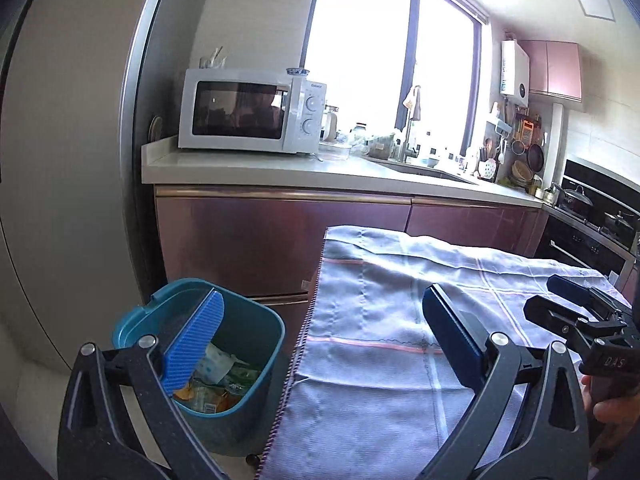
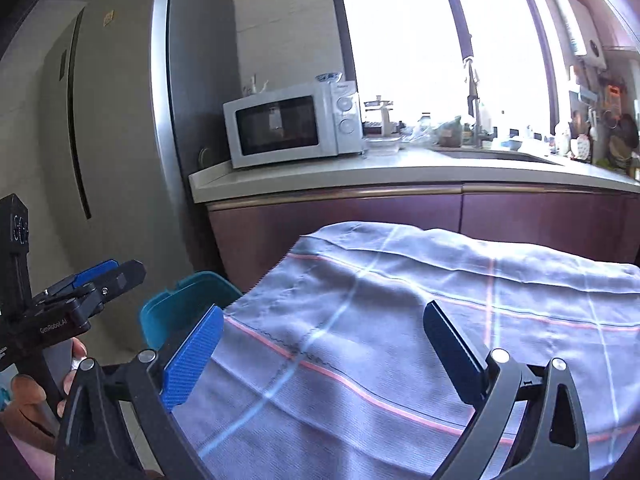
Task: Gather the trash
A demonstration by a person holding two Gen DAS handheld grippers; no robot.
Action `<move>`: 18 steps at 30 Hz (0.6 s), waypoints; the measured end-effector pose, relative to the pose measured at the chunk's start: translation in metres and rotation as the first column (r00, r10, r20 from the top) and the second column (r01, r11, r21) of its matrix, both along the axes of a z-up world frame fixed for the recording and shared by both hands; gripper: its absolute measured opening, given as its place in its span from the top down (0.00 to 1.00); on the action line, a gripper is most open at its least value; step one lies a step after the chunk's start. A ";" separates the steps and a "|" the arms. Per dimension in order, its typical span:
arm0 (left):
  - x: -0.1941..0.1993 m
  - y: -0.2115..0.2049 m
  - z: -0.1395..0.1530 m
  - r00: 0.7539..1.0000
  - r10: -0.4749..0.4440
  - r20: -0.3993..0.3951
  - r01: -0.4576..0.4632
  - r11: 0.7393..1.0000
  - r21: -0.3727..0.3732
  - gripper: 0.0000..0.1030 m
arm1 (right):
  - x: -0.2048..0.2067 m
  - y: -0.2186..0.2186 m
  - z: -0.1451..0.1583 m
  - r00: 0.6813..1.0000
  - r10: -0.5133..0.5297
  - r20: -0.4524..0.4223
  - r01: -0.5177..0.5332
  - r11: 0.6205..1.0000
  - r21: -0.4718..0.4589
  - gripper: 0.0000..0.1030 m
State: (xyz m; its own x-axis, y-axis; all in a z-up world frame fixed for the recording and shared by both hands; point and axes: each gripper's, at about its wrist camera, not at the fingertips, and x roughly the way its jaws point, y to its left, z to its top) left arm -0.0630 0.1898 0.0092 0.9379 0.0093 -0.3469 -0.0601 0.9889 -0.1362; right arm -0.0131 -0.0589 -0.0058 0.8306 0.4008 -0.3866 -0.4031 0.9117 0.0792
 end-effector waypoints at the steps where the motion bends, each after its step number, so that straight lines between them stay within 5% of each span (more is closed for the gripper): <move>1: -0.002 -0.007 0.002 1.000 -0.001 0.011 0.001 1.000 0.011 0.05 | -0.005 -0.005 0.001 0.999 -0.028 0.020 0.028 1.000 -0.008 0.06; 18: -0.021 -0.083 0.018 0.992 -0.066 0.112 0.056 0.994 0.090 0.05 | -0.057 -0.076 0.006 0.947 -0.259 0.190 0.256 0.966 0.041 0.06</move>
State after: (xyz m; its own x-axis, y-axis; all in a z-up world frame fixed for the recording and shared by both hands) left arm -0.0837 0.1065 0.0274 0.9710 -0.0239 -0.2377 0.0116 0.9985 -0.0529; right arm -0.0698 -0.1348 -0.0003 0.9641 0.1683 -0.2054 -0.1639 0.9857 0.0383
